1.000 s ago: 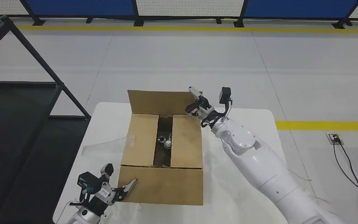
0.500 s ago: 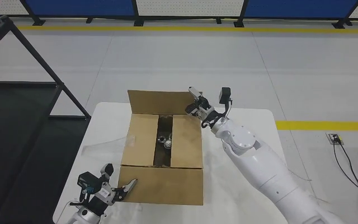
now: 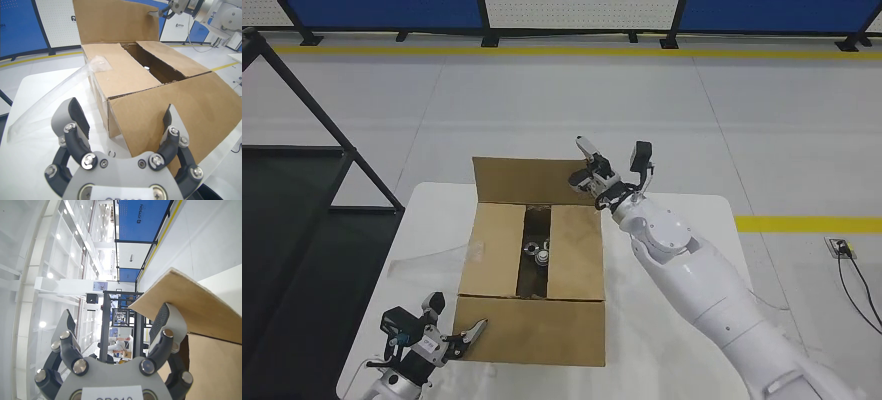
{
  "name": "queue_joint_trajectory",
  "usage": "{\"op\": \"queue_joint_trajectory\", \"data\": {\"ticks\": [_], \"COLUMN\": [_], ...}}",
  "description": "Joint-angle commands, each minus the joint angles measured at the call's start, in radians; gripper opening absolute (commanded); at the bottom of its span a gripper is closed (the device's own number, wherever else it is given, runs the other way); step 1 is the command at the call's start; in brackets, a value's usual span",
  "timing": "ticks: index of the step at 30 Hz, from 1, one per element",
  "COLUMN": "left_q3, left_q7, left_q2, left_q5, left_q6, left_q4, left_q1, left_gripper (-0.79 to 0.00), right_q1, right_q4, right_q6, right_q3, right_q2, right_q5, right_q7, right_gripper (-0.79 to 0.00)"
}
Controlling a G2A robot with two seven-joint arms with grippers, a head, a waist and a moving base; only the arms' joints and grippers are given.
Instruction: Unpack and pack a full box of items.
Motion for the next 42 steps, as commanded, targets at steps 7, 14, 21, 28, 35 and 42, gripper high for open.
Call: {"op": "queue_joint_trajectory", "data": {"ticks": [7,14,21,28,35,42], "left_q3": [0.000,0.000,0.000,0.000,0.000,0.000], "left_q7": [0.000,0.000,0.000,0.000,0.000,0.000], "left_q2": [0.000,0.000,0.000,0.000,0.000,0.000], "left_q5": [0.000,0.000,0.000,0.000,0.000,0.000], "left_q6": [0.000,0.000,0.000,0.000,0.000,0.000], "left_q4": [0.000,0.000,0.000,0.000,0.000,0.000], "left_q1": [0.000,0.000,0.000,0.000,0.000,0.000], "left_gripper": [0.000,0.000,0.000,0.000,0.000,0.000], "right_q1": [0.091,0.151,0.179,0.203,0.220,0.231], "right_q4": [0.187,0.332,0.441,0.529,0.585,0.624], "right_q6": [0.032,0.051,0.059,0.098,0.102,0.119], "right_q3": [-0.051,-0.100,-0.128,-0.137,-0.129,-0.118], "right_q2": [-0.079,-0.153,-0.228,-0.275,-0.304,-0.314], "right_q5": [0.001,-0.037,-0.075,-0.105,-0.134,-0.166], "right_q7": [-0.015,-0.033,-0.139,-0.120,-0.086,-0.015], "right_gripper": [0.000,0.000,0.000,0.000,0.000,0.000]}}
